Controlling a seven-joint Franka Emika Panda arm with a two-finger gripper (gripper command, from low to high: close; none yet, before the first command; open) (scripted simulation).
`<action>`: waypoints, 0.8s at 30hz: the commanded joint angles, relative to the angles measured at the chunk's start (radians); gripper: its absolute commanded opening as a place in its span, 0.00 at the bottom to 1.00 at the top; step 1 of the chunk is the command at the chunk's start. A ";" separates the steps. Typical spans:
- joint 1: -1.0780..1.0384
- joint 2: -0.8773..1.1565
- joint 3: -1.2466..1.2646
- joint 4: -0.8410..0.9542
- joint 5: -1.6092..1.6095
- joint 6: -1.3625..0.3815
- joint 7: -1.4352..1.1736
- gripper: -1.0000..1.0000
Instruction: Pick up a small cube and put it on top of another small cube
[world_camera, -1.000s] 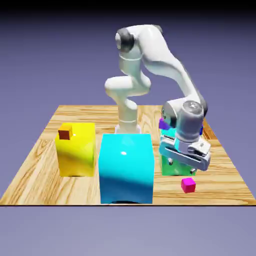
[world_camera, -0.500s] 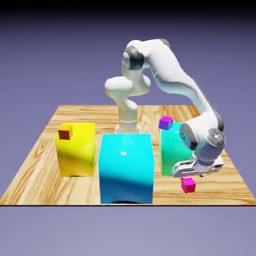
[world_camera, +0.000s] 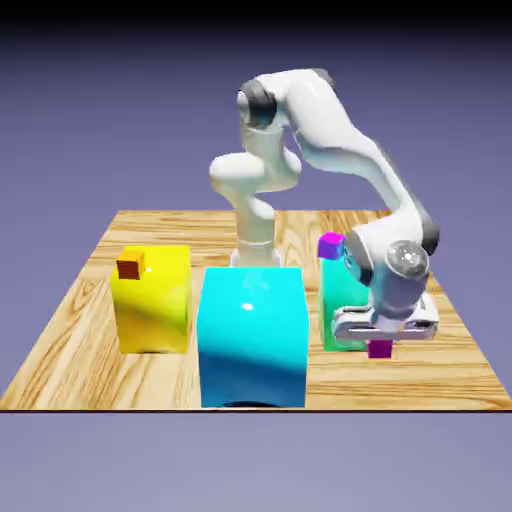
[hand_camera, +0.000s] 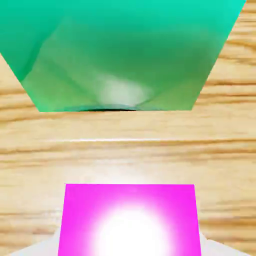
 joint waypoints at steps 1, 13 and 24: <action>-0.024 -0.036 -0.022 -0.012 0.027 -0.008 0.022 0.00; -0.367 -0.337 -0.405 -0.107 0.083 -0.220 0.121 0.00; -0.555 -0.460 -0.624 -0.258 0.075 -0.238 0.113 0.00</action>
